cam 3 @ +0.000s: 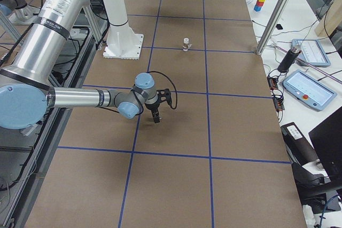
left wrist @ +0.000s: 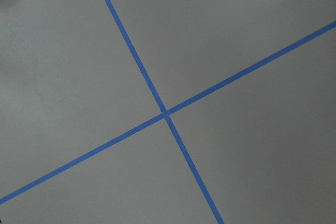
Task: Assemble PPR valve and pipe with both arms
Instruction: 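Reach the right gripper down to the chrome pipe fitting and grasp it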
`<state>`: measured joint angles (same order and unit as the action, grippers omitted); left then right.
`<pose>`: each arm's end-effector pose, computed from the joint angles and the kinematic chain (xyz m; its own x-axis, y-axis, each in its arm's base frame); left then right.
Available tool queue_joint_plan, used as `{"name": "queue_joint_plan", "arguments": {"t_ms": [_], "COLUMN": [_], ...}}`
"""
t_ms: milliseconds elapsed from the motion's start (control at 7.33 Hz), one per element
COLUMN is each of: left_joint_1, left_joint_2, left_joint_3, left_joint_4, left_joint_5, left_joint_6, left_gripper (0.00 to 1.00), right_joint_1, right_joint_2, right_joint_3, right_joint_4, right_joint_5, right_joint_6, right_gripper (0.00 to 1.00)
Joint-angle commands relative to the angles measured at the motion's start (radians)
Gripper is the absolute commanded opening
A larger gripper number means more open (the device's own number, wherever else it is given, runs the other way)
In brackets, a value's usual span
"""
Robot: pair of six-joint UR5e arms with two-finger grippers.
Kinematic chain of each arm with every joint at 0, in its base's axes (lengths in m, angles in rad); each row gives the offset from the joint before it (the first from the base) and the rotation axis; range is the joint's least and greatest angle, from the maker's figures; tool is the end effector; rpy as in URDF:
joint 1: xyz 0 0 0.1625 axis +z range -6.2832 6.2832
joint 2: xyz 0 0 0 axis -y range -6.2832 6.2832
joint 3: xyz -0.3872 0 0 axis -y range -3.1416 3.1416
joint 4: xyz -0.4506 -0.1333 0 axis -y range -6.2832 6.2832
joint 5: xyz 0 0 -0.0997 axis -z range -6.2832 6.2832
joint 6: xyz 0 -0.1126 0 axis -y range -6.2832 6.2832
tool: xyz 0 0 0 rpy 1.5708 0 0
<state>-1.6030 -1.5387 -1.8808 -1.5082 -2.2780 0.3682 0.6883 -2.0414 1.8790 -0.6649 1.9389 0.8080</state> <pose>-0.0774 -0.5344 0.4882 0.7244 0.4580 -0.5153 -0.2457 0.8698 0.4278 -0.2605 -0.3344 0.5903 0.6905 -0.2668 0.6723 0.1004 0.9558 0.2762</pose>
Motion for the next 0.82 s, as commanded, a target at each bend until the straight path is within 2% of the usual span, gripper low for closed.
{"name": "queue_joint_plan", "arguments": {"t_ms": [0, 682], "left_joint_1": [0.0, 0.0], "left_joint_2": [0.0, 0.002], "left_joint_3": [-0.001, -0.001], "left_joint_4": [-0.001, -0.001], "left_joint_5": [0.0, 0.0], "left_joint_6": [0.0, 0.0], "left_gripper": [1.0, 1.0], "right_joint_1": [-0.003, -0.003], "right_joint_2": [-0.006, -0.002], "right_joint_3": [-0.017, -0.009], "right_joint_4": [0.004, 0.005], "right_joint_5": [-0.012, -0.008], "right_joint_6": [0.0, 0.004], "right_gripper": [0.58, 0.58]}}
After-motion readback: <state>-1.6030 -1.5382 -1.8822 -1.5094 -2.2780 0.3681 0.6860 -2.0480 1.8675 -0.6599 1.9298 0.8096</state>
